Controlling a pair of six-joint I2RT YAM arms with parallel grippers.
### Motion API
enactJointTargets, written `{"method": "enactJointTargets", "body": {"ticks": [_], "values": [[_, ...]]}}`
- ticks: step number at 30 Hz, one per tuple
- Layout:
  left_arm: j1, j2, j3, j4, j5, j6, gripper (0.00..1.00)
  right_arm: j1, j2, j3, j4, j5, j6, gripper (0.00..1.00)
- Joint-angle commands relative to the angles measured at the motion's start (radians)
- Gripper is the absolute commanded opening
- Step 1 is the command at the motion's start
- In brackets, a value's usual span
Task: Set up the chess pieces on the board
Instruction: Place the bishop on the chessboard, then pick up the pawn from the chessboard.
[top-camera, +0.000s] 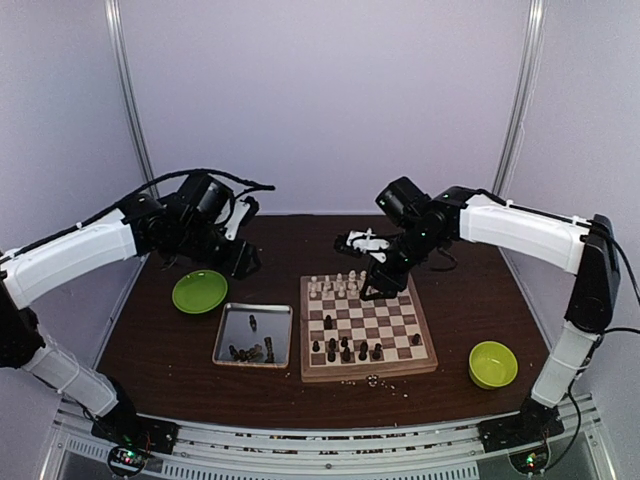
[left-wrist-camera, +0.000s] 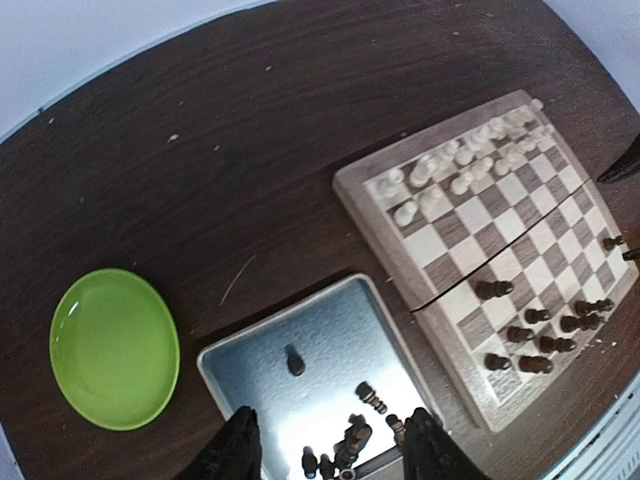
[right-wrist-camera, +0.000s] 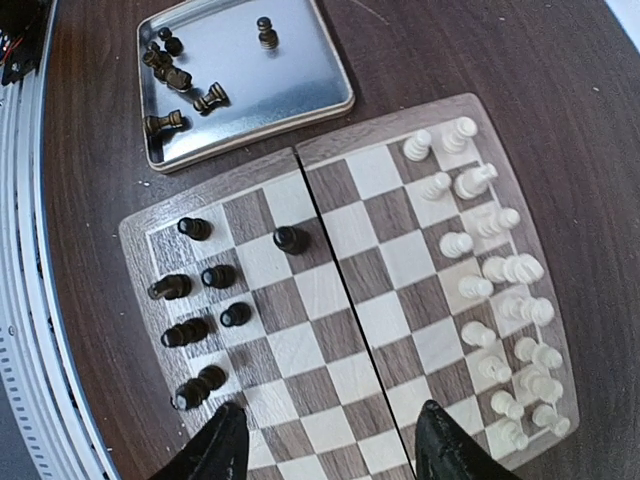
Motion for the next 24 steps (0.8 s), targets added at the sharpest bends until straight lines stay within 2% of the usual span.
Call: {"method": "enactJointTargets", "body": {"ticks": [1, 4, 8, 15, 24], "values": [[0.034, -0.105, -0.139, 0.122, -0.13, -0.092, 0.5, 0.066, 0.142, 0.131, -0.042, 0.036, 0.049, 0.57], [0.051, -0.173, -0.201, 0.164, -0.125, -0.11, 0.49, 0.094, 0.249, 0.215, -0.066, 0.037, 0.069, 0.57], [0.062, -0.177, -0.21, 0.137, -0.13, -0.114, 0.49, 0.121, 0.365, 0.3, -0.115, 0.05, 0.075, 0.58], [0.063, -0.147, -0.22, 0.132, -0.116, -0.113, 0.49, 0.127, 0.447, 0.374, -0.127, 0.083, 0.106, 0.56], [0.062, -0.127, -0.225, 0.142, -0.1, -0.109, 0.49, 0.134, 0.479, 0.394, -0.14, 0.046, 0.101, 0.27]]}}
